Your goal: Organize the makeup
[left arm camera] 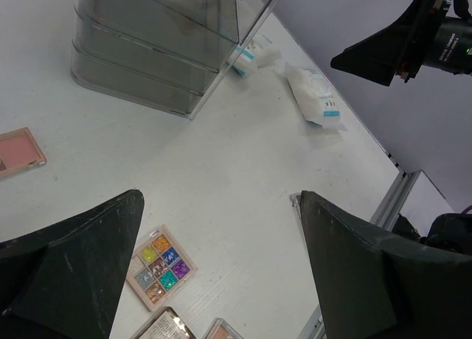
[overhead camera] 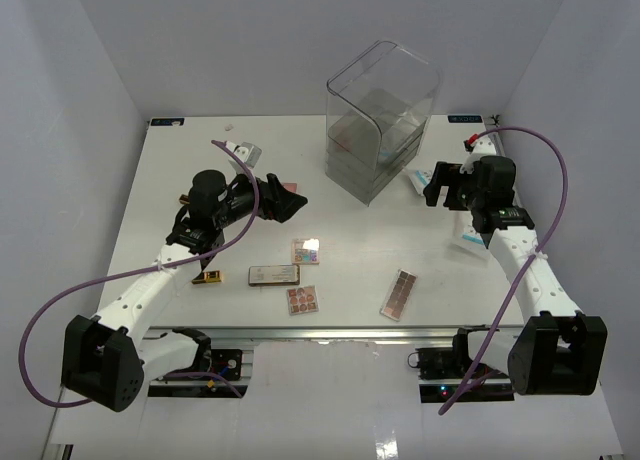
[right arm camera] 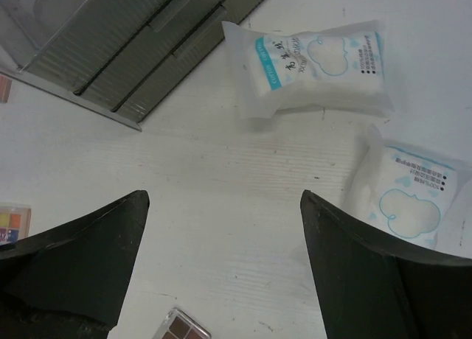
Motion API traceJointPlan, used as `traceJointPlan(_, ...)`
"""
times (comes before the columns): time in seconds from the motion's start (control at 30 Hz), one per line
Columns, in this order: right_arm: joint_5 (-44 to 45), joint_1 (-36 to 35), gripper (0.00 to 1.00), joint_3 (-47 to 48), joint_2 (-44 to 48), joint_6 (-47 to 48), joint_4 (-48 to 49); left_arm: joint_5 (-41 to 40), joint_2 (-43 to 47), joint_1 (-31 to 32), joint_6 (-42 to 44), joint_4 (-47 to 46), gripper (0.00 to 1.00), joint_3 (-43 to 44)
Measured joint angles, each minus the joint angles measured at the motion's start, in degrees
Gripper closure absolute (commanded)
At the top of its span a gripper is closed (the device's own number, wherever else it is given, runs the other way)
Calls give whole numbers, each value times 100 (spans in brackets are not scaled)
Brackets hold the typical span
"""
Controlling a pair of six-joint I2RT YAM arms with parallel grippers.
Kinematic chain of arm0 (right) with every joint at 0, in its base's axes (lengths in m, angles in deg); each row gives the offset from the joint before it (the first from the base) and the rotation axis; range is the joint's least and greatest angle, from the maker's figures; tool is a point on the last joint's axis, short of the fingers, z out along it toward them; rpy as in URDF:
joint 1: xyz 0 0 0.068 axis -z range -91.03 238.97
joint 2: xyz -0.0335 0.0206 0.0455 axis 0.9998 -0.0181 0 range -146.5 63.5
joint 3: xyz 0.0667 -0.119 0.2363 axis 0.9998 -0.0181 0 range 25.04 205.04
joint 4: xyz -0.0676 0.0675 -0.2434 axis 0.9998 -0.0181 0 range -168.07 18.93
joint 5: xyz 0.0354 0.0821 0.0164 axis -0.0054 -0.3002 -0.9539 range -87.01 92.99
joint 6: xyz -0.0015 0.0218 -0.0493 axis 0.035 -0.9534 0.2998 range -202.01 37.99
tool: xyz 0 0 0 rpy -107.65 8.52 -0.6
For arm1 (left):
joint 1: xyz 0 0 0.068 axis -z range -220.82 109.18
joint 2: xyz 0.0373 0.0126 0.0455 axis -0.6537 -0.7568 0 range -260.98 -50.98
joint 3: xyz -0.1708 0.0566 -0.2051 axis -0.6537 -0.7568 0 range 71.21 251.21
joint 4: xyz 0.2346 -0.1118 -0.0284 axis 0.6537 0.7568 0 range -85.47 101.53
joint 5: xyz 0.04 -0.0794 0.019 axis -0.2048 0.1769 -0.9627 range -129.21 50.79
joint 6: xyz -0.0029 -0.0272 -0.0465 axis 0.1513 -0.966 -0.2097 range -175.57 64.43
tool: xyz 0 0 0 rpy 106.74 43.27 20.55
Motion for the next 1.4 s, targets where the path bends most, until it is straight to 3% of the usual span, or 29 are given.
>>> traceJointPlan(0.13,-475,0,10,-2,0,360,166,-2,-6,0,-15,2,2,0)
traceJointPlan(0.27,-1488,-10,10,109,-227,1328,220,-2,-54,0,-17,2,2,0)
traceJointPlan(0.43,-2503,-223,10,1094,-1146,2458,-716,-2,-101,0,-33,9,2,0)
traceJointPlan(0.63,-3094,-217,6,1756,-1935,2819,-1115,0,-107,0,-31,9,2,0)
traceJointPlan(0.7,-3492,28,1,1810,-2149,2530,-1021,-1,-107,0,-30,11,2,0)
traceJointPlan(0.8,-3891,363,0,1886,-2497,2029,-685,-1,-107,0,-27,13,2,0)
traceJointPlan(0.93,-4113,518,10,1902,-2864,1039,185,-2,-120,0,-15,13,2,0)
traceJointPlan(1.17,-4416,529,22,1049,-3057,-1388,3221,-11,-162,0,-3,15,2,0)
traceJointPlan(1.4,-4429,599,31,1418,-3910,-2568,4325,-9,-170,0,32,15,2,0)
